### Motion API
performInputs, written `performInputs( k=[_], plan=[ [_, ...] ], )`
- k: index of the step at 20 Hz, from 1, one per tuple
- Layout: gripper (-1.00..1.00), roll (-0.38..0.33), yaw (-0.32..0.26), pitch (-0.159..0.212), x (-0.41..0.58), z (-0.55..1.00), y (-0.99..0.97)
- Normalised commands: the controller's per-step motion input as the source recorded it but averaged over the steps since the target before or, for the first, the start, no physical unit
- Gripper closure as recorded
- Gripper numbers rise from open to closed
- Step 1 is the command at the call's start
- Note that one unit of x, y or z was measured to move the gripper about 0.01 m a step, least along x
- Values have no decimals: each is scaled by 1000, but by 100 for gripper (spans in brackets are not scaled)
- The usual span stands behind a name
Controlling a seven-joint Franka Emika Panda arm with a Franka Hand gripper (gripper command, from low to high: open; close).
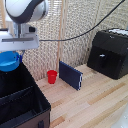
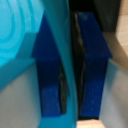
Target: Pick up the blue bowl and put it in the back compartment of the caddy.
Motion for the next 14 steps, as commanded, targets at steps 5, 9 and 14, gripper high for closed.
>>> performInputs(
  k=[5,9,14],
  plan=[
    [-100,-23,-38,-54,73,23,85],
    [-100,-69,22,-5,39,617,-297],
    [-100,-53,122,-193,0,582,-528]
  ],
)
